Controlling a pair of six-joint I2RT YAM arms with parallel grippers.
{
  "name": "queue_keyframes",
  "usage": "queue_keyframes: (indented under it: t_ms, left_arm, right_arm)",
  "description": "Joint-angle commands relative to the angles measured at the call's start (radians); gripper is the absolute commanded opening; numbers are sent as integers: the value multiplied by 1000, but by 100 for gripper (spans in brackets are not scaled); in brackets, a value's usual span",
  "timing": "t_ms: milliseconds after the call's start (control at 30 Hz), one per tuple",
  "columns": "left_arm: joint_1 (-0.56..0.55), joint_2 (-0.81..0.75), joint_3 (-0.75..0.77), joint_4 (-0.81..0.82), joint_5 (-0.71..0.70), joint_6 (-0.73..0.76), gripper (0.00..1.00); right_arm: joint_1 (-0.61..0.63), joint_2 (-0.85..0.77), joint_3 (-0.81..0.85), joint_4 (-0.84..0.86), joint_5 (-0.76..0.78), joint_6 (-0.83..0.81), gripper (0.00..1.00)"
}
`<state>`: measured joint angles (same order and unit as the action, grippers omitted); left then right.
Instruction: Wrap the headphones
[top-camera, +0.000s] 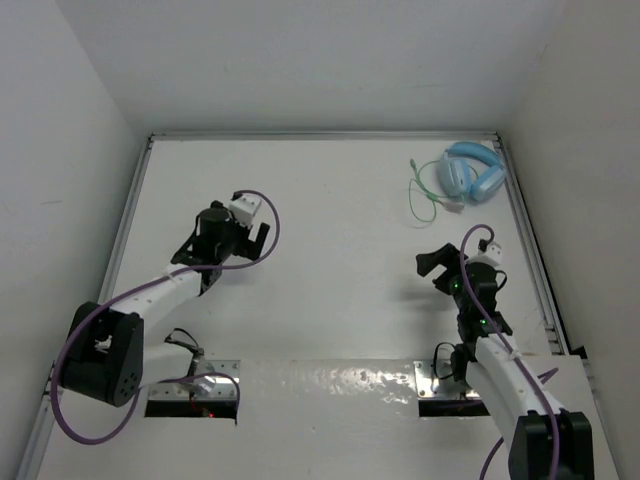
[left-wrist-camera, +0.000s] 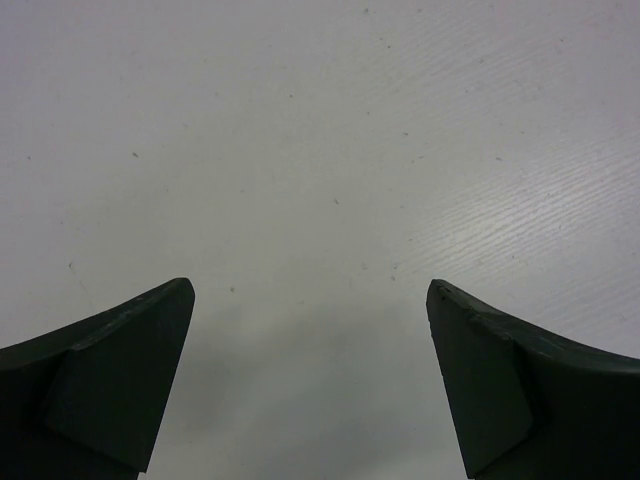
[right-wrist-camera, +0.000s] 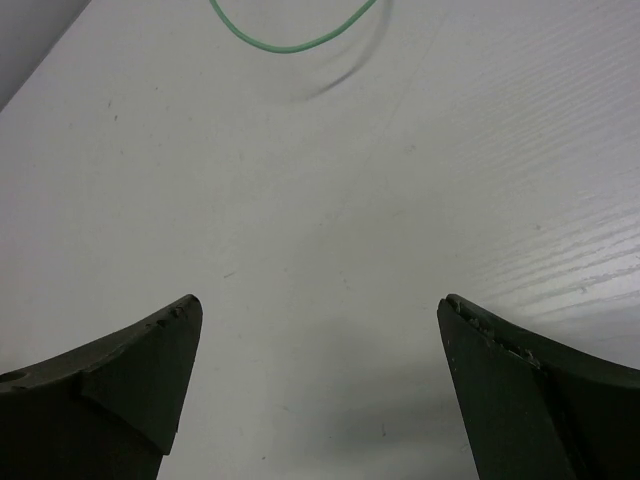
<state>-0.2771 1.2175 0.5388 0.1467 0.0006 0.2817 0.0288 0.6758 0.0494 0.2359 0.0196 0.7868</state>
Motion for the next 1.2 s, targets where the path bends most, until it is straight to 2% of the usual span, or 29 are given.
queue_keyframes:
  t_ms: [0,100,200,300,333,400,433,467,533,567,633,700,833,867,900,967,1033,1100,1167]
  left_arm:
    - [16,-32,55,18,19,-24,100]
    - [18,-52,81,-38,18,-23,100]
    - [24,-87,40,-4,39,17,100]
    - [26,-102,36,1,42,27,100]
    - [26,-99,55,-13,32,24,100]
    - [27,-98,66,-45,24,33,100]
    - [30,-104,64,-47,22,37,100]
    - [32,-105,63,-47,22,43,100]
    - [33,-110,59,-44,25,45,100]
    - [35,-107,61,-44,30,43,100]
    - [35,-89,64,-45,36,43,100]
    - [35,-75,67,-55,51,53,100]
    - [36,-33,89,-87,96,83,100]
    - [36,-27,95,-104,105,89,100]
    - [36,-20,104,-108,116,93,100]
    - [38,0,110,-117,128,96,100]
    - [38,16,115,-121,137,102,100]
    - [38,22,121,-128,151,100,100]
    - [38,25,122,-133,168,103,100]
  right_arm:
    - [6,-7,6,36,-14,-3,99]
    - [11,-31,1,36,94,-15,99]
    - [11,-6,55,26,138,-67,99]
    - [11,131,243,-24,177,-125,99]
    - [8,245,412,-64,206,-150,99]
    - [-7,394,614,-222,247,-226,99]
    - [-41,562,824,-286,256,-233,99]
    - [-84,646,922,-400,240,-227,99]
    - [-142,798,1178,-483,276,-207,99]
    - [-148,920,1245,-525,317,-212,99]
    - [-155,1023,1431,-556,382,-268,99]
    - [-162,1156,1541,-596,471,-317,99]
    - [-219,1358,1791,-658,526,-284,99]
    - [-202,1381,1802,-632,610,-299,99]
    - [-196,1401,1799,-594,611,-360,99]
    - [-201,1426,1808,-583,560,-350,99]
    - [-201,1473,1849,-627,641,-308,99]
    - [-201,1478,1812,-609,678,-310,99]
    - [-202,1449,1698,-526,684,-311,99]
